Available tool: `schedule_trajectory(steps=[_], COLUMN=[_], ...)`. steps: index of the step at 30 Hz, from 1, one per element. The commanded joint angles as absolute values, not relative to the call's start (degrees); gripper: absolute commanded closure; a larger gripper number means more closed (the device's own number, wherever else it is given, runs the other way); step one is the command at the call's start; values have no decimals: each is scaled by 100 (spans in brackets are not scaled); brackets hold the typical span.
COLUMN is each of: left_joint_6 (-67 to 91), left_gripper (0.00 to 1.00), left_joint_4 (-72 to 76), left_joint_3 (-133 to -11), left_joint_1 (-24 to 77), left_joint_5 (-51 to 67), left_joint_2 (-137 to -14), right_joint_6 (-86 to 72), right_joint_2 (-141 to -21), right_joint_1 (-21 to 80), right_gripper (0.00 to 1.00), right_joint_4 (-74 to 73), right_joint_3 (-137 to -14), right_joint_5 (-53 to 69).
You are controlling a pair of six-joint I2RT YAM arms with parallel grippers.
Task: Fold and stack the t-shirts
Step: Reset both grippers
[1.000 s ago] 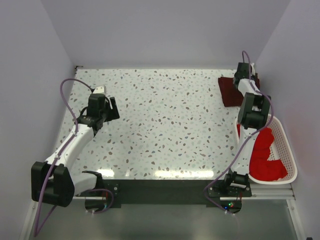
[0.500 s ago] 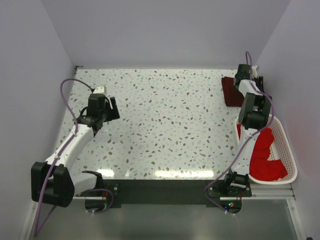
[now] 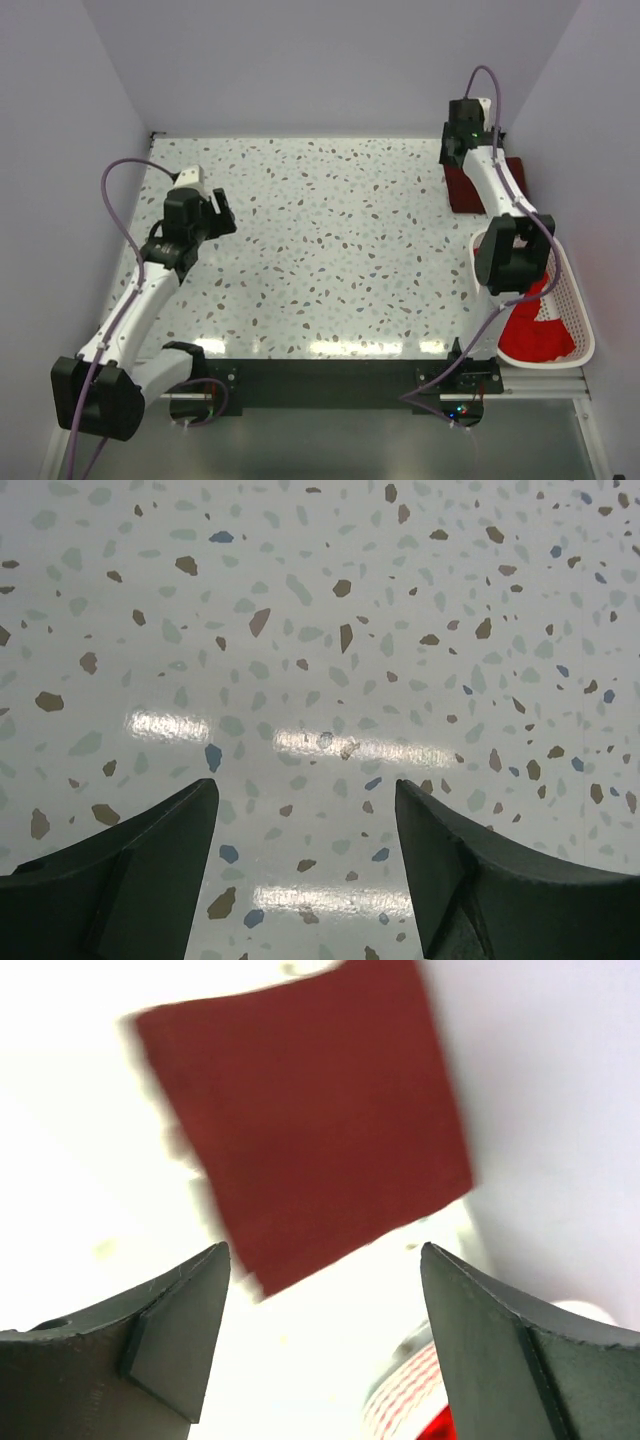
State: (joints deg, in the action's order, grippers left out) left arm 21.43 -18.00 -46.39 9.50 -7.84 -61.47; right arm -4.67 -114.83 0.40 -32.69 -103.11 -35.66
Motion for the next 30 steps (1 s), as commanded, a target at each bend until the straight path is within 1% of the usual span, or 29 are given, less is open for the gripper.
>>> schedule_trajectory(steps=[1,2,3,4,5,6,7,8,10,11,13,14,18,23,26,30], left_joint_6=[2065,2065,2074,2083,2109,2118,2127,2136,2162,2180,2206,2197,2302,2461,2575,2645], left_gripper=[23,22,21,20,19,16,14,10,6,0,0,0,0,0,0,0], left_joint_4=[-1521,-1503,-1529,-1608,-1713,-1897,-1994,-2100,-2521,-2688,-3136,-3277,-4023,-4368,-4280,-4088], left_joint_3=[-4650,-4649,-4693,-4754,-4842,-4991,-5088,-5185,-5545,-5685,-6107,-6239,-6897,-6961,-6619,-6145], left_joint_1=[940,949,941,940,949,941,940,940,940,940,940,940,949,940,941,940], left_joint_5=[-826,-826,-800,-782,-774,-765,-765,-791,-835,-957,-1089,-1246,-1713,-2292,-2583,-2567], left_joint_2=[-5801,-5740,-5617,-5547,-5476,-5293,-5178,-5064,-4712,-4598,-4264,-4150,-3605,-2911,-2629,-2453], right_joint_6=[-1430,-1554,-1634,-1730,-1758,-1767,-1767,-1767,-1775,-1775,-1776,-1767,-1749,-1582,-1547,-1547], right_joint_2=[-10270,-9944,-9645,-8989,-8678,-8379,-7732,-7447,-6788,-6150,-5566,-4937,-3713,-3059,-2874,-2734], right_joint_1=[342,378,378,378,378,378,369,378,369,378,378,378,667,1071,1230,1283], right_gripper=[19,18,15,13,6,4,2,1,1,1,1,1,1,1,1,1], right_joint_4=[-4279,-4411,-4551,-4579,-4623,-4701,-4763,-4885,-4974,-4992,-4966,-4940,-4948,-5001,-4975,-4835], right_joint_3=[-10108,-9899,-9757,-9617,-9372,-9273,-9194,-9045,-8878,-8659,-8421,-8168,-7533,-7024,-6821,-6592], right_joint_5=[-2403,-2234,-1954,-1629,-1504,-1416,-1276,-1240,-1230,-1283,-1345,-1380,-1572,-1915,-2074,-2083])
